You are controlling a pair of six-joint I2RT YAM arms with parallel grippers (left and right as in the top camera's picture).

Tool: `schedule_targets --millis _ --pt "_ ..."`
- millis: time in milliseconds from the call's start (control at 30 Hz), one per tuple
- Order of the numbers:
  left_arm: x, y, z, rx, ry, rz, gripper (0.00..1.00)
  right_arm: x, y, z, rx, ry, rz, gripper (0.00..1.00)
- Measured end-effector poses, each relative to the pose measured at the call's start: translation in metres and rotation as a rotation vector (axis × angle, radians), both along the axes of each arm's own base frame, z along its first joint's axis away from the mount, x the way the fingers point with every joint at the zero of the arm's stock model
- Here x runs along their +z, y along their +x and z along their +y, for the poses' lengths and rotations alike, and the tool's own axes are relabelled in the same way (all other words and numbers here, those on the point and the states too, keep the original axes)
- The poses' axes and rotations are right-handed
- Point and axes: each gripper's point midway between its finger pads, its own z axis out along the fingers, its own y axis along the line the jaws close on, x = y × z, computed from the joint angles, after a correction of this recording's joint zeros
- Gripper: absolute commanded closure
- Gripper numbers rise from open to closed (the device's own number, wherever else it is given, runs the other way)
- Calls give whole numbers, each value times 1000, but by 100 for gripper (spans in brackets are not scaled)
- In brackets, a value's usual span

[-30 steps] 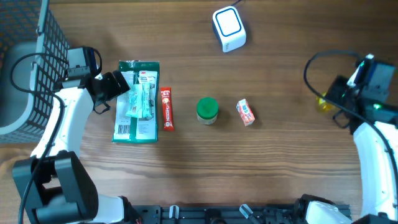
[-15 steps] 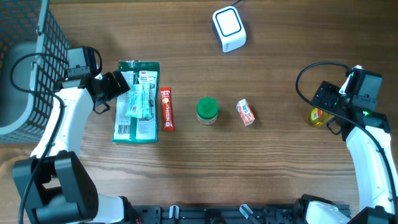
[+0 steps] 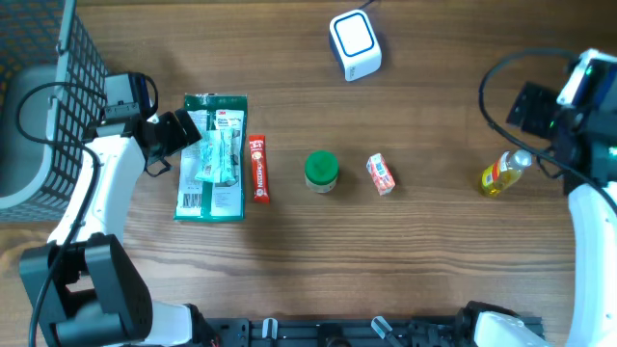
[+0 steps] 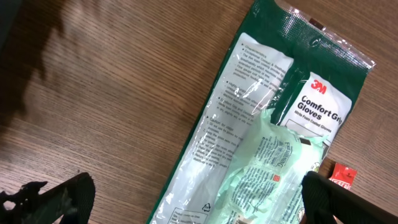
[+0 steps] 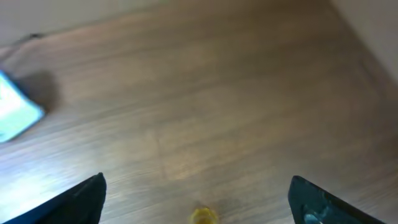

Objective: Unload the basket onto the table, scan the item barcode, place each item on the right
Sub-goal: 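Move the right gripper over the jar toward the Kleenex pack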

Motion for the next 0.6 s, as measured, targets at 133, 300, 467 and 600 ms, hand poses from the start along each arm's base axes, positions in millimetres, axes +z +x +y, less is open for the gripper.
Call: schedule_targets --millis 133,300,467,600 --pt "0 0 0 0 0 -1 0 -8 -3 56 198 100 53 23" --pt "0 0 0 0 0 0 0 -30 -10 144 479 246 133 30" --pt "0 0 0 0 0 0 0 -67 -13 228 660 333 235 30" --pt "0 0 0 0 0 0 0 -100 -10 289 738 382 298 30"
